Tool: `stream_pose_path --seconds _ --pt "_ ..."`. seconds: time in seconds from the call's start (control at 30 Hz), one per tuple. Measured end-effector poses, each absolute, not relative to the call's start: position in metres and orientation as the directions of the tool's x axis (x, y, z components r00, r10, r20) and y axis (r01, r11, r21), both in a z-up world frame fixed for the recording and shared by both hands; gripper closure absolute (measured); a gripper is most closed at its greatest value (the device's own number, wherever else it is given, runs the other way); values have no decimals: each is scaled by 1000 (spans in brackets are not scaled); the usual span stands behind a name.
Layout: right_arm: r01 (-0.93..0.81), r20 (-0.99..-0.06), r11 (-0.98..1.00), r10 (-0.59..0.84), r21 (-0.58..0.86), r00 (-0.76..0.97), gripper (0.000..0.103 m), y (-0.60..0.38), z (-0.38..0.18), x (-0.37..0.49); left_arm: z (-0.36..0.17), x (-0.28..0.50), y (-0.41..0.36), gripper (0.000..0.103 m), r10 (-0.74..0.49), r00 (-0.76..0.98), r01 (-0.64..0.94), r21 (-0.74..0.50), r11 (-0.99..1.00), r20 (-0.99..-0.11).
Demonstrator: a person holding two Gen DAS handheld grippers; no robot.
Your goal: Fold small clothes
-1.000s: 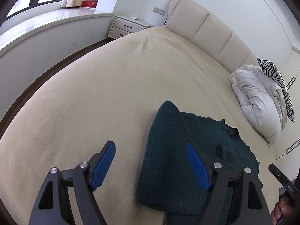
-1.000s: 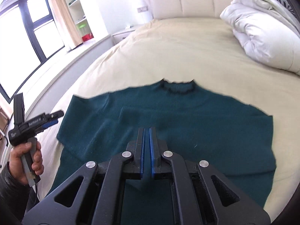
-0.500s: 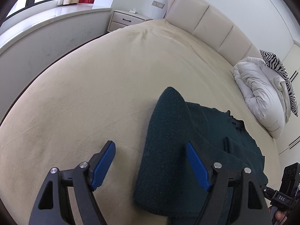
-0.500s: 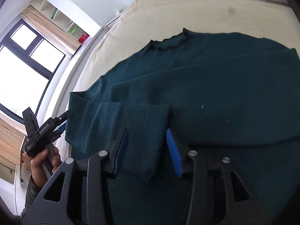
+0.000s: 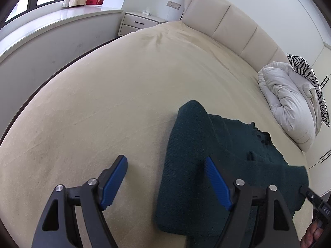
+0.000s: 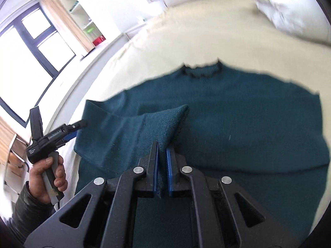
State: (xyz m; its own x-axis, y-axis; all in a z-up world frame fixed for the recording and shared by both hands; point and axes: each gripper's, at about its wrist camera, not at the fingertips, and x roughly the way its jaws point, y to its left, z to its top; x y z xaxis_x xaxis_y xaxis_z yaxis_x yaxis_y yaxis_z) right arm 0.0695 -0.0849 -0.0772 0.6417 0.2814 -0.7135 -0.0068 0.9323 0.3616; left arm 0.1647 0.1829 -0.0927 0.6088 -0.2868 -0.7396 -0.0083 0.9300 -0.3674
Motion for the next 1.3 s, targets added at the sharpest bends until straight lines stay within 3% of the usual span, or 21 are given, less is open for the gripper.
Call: stream_pose_path --seconds 0.23,0.4,0.57,0.83,1.03,1.3 --pt "1 -662 955 206 298 721 97 -127 -42 92 -85 176 174 24 -269 619 8 -337 942 -738" --pt "91 -750 925 237 368 618 97 -166 -101 110 -92 191 154 24 -229 600 31 -264 964 -766" --pt "153 -740 877 278 455 612 97 -184 -126 103 -98 211 140 27 -182 578 51 -188 981 -795" --pt "202 -726 847 271 492 633 97 -193 -126 87 -102 213 125 69 -181 555 72 -169 983 -812" --pt "206 -716 829 290 519 635 97 -188 -123 75 -101 216 123 89 -186 550 98 -159 982 -814" --pt "275 -754 808 283 520 593 98 -206 -158 92 -108 209 120 93 -155 577 147 -84 985 -802"
